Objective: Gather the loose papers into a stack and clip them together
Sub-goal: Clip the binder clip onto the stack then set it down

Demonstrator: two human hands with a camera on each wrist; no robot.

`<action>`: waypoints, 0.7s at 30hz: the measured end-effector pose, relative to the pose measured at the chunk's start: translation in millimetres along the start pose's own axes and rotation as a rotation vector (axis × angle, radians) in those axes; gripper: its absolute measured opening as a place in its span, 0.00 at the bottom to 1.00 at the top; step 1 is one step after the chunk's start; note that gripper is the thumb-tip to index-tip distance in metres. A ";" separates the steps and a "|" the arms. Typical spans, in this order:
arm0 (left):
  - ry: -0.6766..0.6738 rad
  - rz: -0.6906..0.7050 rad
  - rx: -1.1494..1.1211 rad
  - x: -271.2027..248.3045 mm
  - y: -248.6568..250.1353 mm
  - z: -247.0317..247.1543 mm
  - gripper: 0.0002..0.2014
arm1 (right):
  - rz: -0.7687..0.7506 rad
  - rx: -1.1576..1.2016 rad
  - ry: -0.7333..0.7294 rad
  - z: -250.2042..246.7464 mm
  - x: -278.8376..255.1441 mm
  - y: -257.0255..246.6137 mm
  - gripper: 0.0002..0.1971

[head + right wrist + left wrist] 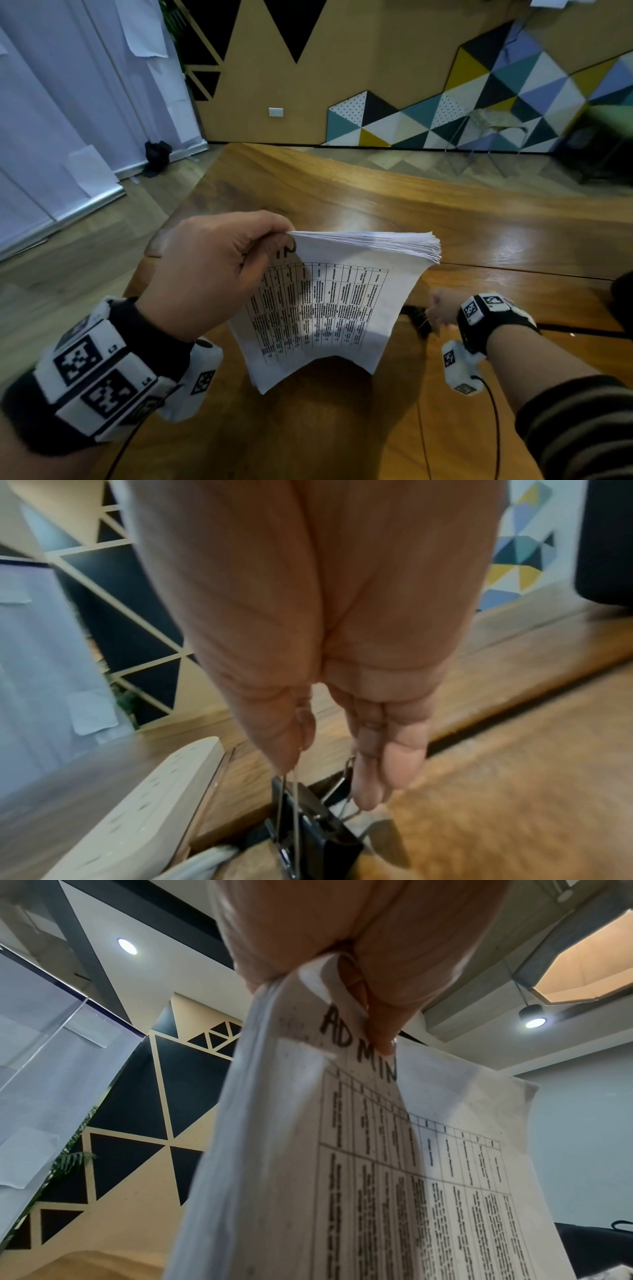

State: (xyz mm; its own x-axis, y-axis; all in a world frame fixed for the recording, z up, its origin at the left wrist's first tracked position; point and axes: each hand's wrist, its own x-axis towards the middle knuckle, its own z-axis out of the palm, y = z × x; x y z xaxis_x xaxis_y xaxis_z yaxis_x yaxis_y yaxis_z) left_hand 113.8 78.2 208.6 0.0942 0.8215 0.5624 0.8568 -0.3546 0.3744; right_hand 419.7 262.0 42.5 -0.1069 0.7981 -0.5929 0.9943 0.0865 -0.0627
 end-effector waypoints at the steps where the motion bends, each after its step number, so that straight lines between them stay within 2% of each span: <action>1: -0.001 0.004 -0.002 -0.3 0.6 -0.2 0.08 | -0.001 0.029 -0.001 3.4 -3.5 1.8 0.15; 5: 0.006 0.030 0.019 -0.8 3.3 -0.8 0.08 | -0.023 0.193 0.037 13.2 -14.6 12.1 0.11; 9: 0.009 0.034 0.009 -1.9 2.4 -1.9 0.10 | -0.062 0.634 0.239 -5.2 -31.4 23.2 0.07; 11: 0.007 0.038 -0.003 -2.4 2.0 -1.0 0.10 | -0.143 0.843 0.360 -27.7 -50.9 25.0 0.13; 15: -0.001 0.020 -0.019 -1.8 0.5 1.3 0.11 | -0.413 1.091 0.587 -84.2 -115.0 6.5 0.13; 18: -0.004 0.021 0.000 -1.4 0.5 1.8 0.12 | -0.753 1.239 0.620 -121.1 -187.2 -28.7 0.25; 19: -0.008 0.020 0.008 -1.1 0.5 1.8 0.13 | -0.862 1.250 0.626 -127.4 -205.8 -41.9 0.27; 21: -0.015 0.014 0.024 -0.3 0.8 1.9 0.13 | -0.993 1.209 0.633 -131.5 -228.8 -67.9 0.24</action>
State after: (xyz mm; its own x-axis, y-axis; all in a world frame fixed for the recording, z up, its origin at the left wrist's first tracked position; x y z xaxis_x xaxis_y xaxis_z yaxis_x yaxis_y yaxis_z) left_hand 115.4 78.5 207.3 0.1133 0.8231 0.5564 0.8671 -0.3553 0.3492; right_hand 376.5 151.9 288.1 -0.3321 0.8423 0.4245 -0.0542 0.4323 -0.9001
